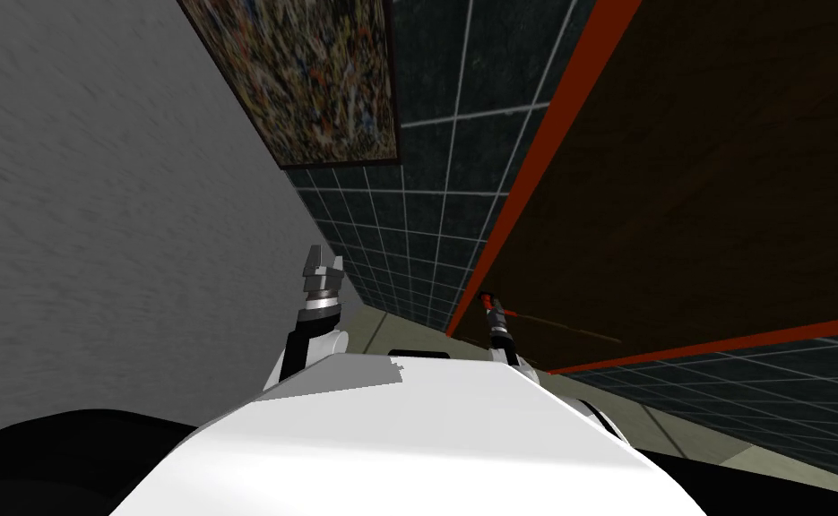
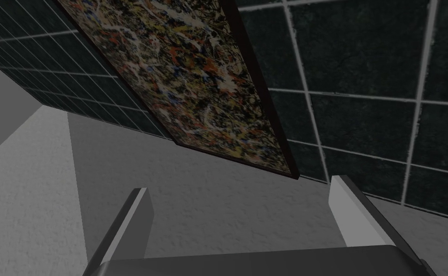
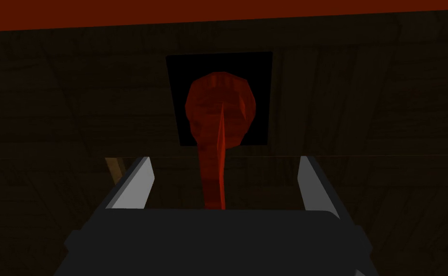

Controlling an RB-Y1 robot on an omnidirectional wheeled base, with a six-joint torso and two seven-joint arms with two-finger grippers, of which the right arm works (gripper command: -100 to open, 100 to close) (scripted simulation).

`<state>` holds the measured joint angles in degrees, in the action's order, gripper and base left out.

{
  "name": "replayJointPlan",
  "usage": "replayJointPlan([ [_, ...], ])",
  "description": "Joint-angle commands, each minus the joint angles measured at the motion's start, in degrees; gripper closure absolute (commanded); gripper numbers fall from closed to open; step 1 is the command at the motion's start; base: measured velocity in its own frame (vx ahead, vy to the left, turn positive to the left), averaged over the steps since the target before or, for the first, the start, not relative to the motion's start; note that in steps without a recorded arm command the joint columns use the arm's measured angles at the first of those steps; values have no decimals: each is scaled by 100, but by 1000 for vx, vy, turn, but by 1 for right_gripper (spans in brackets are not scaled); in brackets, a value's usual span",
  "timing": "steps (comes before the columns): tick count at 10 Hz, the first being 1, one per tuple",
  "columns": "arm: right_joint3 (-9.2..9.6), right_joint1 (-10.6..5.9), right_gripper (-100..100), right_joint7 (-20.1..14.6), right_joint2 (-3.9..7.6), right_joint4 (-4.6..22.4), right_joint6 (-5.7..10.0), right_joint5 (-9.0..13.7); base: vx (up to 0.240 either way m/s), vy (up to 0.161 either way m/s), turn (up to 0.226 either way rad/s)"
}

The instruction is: Pull the door open

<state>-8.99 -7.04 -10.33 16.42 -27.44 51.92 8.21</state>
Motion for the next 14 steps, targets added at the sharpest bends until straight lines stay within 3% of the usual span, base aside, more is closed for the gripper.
replayJointPlan([
  [1,1,4,100,3,-2,-13,-16,0,0,0,0],
  [6,1,4,100,3,-2,-13,-16,0,-1,1,0],
  [14,465,182,100,-529,262,-53,224,-309,-195,-36,93],
])
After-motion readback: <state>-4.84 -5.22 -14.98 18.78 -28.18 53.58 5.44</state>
